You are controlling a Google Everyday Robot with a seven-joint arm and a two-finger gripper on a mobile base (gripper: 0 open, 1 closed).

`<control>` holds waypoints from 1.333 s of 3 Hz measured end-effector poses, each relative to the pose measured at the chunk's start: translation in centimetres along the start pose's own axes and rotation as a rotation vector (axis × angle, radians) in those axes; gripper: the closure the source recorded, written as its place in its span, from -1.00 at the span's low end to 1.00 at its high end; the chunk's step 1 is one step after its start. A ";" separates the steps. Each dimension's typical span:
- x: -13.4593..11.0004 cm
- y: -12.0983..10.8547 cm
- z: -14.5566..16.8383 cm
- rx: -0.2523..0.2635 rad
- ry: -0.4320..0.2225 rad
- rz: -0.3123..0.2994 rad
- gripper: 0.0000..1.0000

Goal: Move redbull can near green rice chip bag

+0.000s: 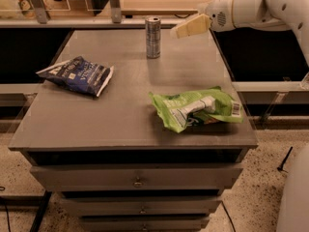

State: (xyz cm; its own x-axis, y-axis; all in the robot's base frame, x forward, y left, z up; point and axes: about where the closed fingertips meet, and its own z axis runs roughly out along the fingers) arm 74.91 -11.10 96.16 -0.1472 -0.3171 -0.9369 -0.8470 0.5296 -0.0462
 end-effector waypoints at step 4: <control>-1.5 -2.6 8.8 0.027 -0.162 0.068 -1.00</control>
Offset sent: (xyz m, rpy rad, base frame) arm 0.0731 0.0373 0.0057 0.2021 -0.0798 -0.1081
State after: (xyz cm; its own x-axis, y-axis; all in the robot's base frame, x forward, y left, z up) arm 81.79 -5.09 94.69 -0.1172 -0.1500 -0.9817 -0.8235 0.5672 0.0116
